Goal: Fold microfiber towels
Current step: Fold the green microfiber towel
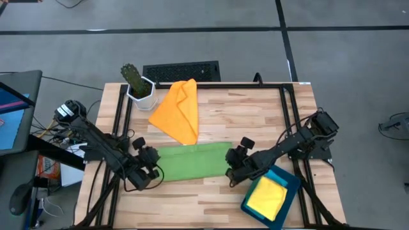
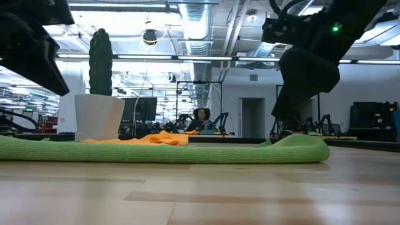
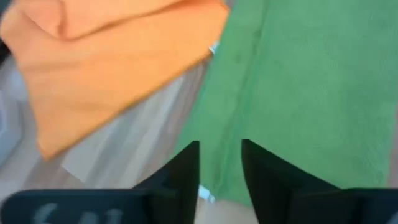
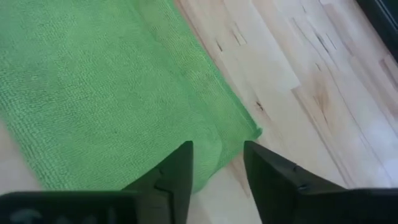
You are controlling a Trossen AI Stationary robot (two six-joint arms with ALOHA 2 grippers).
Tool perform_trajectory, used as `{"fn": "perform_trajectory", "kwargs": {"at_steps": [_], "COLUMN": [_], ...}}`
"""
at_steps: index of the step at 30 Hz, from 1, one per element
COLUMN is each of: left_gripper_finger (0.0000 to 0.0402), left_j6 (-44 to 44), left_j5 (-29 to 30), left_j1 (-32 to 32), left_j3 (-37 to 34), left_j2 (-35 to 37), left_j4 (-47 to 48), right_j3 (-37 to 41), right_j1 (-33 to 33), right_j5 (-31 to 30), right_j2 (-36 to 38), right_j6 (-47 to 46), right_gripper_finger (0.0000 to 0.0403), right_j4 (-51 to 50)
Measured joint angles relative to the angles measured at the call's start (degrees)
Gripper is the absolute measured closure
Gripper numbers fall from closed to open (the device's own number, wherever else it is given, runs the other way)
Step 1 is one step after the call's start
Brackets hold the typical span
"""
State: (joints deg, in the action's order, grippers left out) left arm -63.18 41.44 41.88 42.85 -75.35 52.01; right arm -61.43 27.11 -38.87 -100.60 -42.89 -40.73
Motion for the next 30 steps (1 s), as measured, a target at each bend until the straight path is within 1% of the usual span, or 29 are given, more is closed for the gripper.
{"fn": "perform_trajectory", "kwargs": {"at_steps": [3,6,8,12,16,18,19,23,26,28,30], "left_gripper_finger": [0.0259,0.0243,0.024,0.0242,0.0246,0.0246,0.0246,0.0246,0.0246,0.0246,0.0246], "left_j6": [0.9,2.1,3.44,3.96,3.11,2.84,2.66,0.73,-2.42,-5.04,-7.54], "left_j5": [0.84,0.84,0.73,-2.44,-7.67,-9.08,-9.3,-8.45,-5.64,-4.1,-4.09], "left_j1": [-1.28,-2.15,-2.53,-3.26,-3.33,-3.33,-3.33,-3.33,-3.04,-2.64,-2.59], "left_j3": [0.0,-0.01,-0.01,-0.01,-0.02,-0.02,-0.02,-0.02,-0.4,-2.15,-5.39], "left_j2": [0.0,0.0,0.0,0.02,2.16,4.54,6.26,13.92,18.31,20.55,21.76], "left_j4": [0.0,-0.09,-0.09,-0.11,-0.78,-1.47,-2.0,-3.29,-3.52,-4.05,-6.35], "right_j3": [0.02,0.64,1.3,2.96,4.71,5.32,5.33,5.31,5.31,5.3,5.31], "right_j1": [-0.29,-2.43,-5.31,-11.12,-15.54,-16.74,-16.92,-16.87,-15.68,-14.6,-13.47], "right_j5": [0.02,0.57,4.34,11.83,21.17,26.09,27.49,29.19,29.33,29.33,29.18], "right_j2": [0.0,0.0,0.0,0.0,1.21,2.17,2.49,4.85,6.32,6.94,7.05], "right_j6": [1.77,4.52,7.74,12.47,12.83,12.77,12.48,8.18,4.17,1.77,-0.61], "right_gripper_finger": [0.0222,0.0215,0.0214,0.0214,0.0212,0.0209,0.0208,0.0207,0.0208,0.0209,0.0209], "right_j4": [-0.69,0.92,2.29,5.3,6.28,6.85,7.06,6.89,6.85,6.57,5.84]}}
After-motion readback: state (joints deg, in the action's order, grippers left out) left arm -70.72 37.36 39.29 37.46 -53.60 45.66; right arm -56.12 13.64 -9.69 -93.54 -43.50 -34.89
